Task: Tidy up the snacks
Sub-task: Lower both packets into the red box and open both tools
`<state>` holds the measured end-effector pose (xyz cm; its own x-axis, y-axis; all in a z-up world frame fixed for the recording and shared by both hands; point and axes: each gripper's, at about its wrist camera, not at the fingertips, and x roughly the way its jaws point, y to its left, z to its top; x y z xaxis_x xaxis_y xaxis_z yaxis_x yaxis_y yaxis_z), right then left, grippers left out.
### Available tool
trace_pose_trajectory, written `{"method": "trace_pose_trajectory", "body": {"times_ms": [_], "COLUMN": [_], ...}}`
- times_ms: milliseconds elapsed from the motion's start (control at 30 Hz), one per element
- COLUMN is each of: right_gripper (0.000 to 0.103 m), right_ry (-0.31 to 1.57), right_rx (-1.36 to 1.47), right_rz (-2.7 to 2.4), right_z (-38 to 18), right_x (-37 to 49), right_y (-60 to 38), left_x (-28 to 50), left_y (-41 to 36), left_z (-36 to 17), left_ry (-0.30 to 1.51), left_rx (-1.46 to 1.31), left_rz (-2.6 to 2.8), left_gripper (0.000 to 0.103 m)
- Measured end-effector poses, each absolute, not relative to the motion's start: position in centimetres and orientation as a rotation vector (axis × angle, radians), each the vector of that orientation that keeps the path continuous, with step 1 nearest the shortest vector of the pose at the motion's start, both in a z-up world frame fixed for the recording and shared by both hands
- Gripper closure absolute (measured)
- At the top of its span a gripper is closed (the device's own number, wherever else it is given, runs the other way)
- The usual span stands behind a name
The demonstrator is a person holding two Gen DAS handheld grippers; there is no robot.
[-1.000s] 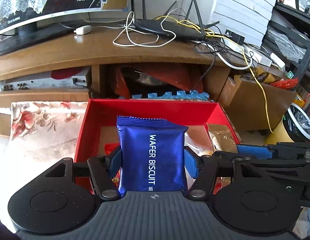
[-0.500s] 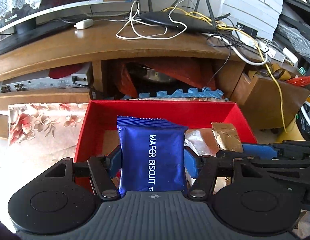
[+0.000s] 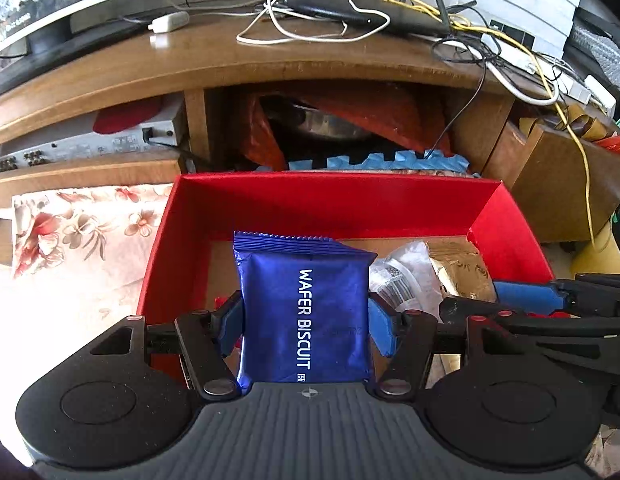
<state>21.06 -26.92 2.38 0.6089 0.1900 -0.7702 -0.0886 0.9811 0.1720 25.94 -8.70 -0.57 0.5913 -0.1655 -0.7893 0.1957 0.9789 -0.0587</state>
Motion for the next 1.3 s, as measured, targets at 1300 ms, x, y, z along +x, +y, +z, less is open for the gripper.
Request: {"method": "trace_pose_trajectory", "body": {"times_ms": [1300], "right_gripper": [0.056], "right_ry": [0.878], "right_rx": [0.106], "right_rz": [0.121], "right_z": [3.3], "right_x": [20.3], "right_y": [-27.1], "left_x": [25.3], "left_y": [-8.1], "left_z": [0.5], "left_ry": [0.893], "left_rx": [0.034], "left_rz": [-0.179], "left_gripper": [0.019]}}
